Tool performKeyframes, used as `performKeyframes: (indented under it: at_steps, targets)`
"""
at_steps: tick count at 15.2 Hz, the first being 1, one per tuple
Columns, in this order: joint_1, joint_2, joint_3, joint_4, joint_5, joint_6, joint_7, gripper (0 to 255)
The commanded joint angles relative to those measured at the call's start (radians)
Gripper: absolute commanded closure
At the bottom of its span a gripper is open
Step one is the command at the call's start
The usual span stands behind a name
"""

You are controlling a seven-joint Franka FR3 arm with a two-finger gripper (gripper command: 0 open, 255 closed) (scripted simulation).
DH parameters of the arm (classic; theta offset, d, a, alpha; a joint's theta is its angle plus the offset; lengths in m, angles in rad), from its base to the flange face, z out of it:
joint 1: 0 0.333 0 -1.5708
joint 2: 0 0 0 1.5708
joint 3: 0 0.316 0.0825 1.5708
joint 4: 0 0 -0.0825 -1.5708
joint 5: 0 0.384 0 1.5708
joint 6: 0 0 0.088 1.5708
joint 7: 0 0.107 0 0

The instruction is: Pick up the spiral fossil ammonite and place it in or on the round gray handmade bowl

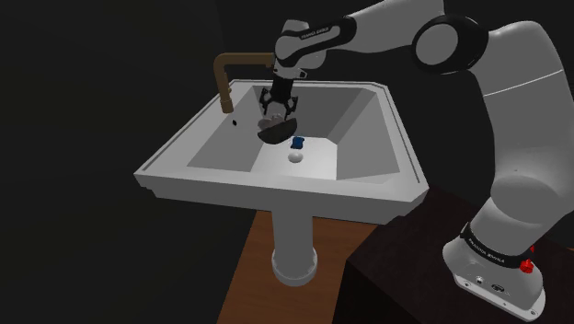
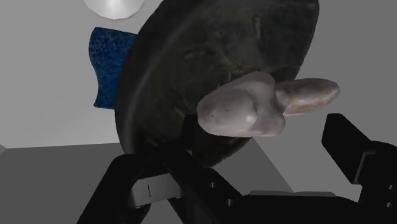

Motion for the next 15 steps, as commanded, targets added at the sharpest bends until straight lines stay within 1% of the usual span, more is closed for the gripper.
performKeyframes:
  at_steps: [1,4,8,15]
  targets:
    - [0.001,0.004,0.000,0.004,-0.001,-0.002,0.001,0]
    - [-0.002,-0.005,0.001,-0.010,0.002,0.003,-0.001,0]
    - [-0.023,-0.054,0.004,0.034,0.010,-0.092,-0.004,0]
    - [-0.023,-0.054,0.004,0.034,0.010,-0.092,-0.004,0]
